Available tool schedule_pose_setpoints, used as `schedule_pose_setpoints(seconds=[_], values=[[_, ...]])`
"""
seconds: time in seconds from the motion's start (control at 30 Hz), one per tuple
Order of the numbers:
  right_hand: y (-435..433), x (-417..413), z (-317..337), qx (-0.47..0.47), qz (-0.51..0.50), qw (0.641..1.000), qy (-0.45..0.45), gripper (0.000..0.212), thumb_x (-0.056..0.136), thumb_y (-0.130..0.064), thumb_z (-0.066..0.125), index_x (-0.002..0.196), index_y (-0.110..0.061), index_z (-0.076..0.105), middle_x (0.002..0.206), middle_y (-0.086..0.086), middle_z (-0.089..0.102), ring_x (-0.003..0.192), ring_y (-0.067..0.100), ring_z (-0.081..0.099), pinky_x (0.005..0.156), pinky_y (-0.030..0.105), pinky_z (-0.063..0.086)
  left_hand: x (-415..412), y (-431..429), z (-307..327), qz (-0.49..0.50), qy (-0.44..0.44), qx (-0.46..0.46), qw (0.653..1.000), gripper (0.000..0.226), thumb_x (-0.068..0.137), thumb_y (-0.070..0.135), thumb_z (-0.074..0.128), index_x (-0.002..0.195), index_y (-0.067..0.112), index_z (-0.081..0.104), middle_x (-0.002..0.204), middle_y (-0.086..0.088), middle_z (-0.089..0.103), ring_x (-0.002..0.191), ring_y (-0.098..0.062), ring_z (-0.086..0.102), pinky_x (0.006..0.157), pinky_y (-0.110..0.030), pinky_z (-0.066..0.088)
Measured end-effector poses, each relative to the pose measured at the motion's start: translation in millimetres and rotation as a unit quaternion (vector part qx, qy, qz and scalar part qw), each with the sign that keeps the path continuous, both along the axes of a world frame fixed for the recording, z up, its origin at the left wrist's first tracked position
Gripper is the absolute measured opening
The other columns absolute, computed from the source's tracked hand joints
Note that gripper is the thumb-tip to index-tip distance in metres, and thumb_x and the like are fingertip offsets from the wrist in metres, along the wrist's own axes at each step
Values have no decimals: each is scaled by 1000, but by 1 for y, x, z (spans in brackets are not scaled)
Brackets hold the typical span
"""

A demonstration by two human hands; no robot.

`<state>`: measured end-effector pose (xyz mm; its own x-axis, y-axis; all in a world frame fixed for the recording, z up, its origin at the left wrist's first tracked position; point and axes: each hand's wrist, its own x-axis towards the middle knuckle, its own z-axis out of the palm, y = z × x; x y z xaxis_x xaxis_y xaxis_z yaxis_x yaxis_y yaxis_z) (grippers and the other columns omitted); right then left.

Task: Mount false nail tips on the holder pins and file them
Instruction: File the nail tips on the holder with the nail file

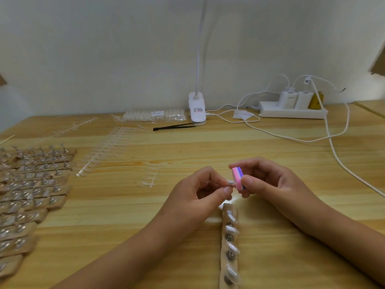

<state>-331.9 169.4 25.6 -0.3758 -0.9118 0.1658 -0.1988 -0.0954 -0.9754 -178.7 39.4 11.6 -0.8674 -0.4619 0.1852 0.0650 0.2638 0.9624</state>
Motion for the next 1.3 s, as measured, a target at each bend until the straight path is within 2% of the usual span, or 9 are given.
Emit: schedule_pose_setpoints(seconds=[0.2,0.4,0.57,0.7,0.83,1.03,1.13,1.23,1.3], values=[[-1,1,-2,-3,-15,1000,-3,34,74,-23,75,107,-17,68,89,8,72,81,10,68,75,21,55,0,1,0,12,-3,-10,1000,9,91,18,68,84,20,64,83,2,74,84,-15,69,79,-25,53],[-1,2,-1,-2,-5,1000,-4,33,77,-23,75,109,-17,68,92,6,74,83,9,69,76,19,54,1,1,1,13,-3,0,1000,7,91,18,67,86,16,63,84,1,74,85,-17,69,77,-22,52],[2,2,1,4,28,1000,2,33,82,-24,72,114,-19,69,90,0,74,81,7,68,77,17,52,1,1,-1,17,-6,-9,1000,12,92,18,66,83,26,66,85,4,74,85,-10,70,77,-21,53],[0,0,0,-7,-2,1000,-8,33,85,-21,72,116,-18,65,89,2,73,78,8,68,75,17,52,0,1,-3,32,-5,-26,999,14,93,19,66,86,32,69,88,3,72,87,-14,68,80,-25,53],[1,1,2,-1,14,1000,1,38,78,-21,73,114,-16,62,90,-1,72,79,10,68,75,20,54,0,1,-4,35,-3,-37,999,13,93,21,66,92,33,72,92,1,71,89,-17,68,83,-32,54],[0,1,2,-19,-9,1000,-12,36,78,-19,78,110,-15,63,85,1,71,79,10,67,75,19,53,0,0,-5,35,4,-42,999,11,91,25,68,92,36,69,90,8,72,90,-10,68,82,-23,54],[0,2,1,-5,11,1000,-2,35,77,-22,75,110,-20,64,89,-1,72,85,11,69,77,18,53,0,0,-5,33,9,-43,998,8,90,28,68,91,36,69,90,5,71,89,-14,67,82,-29,55],[-2,0,0,-12,-20,1000,-15,37,75,-24,82,108,-25,66,94,0,72,92,15,68,80,19,53,0,-1,-5,33,16,-36,999,9,89,27,70,88,36,69,89,1,71,88,-19,67,81,-33,54],[-1,-1,1,-9,-1,1000,-25,35,75,-25,80,107,-28,67,95,-1,72,89,12,69,77,18,53,0,-2,-6,35,20,-36,999,9,89,27,71,86,35,69,87,3,70,87,-18,67,80,-33,54]])
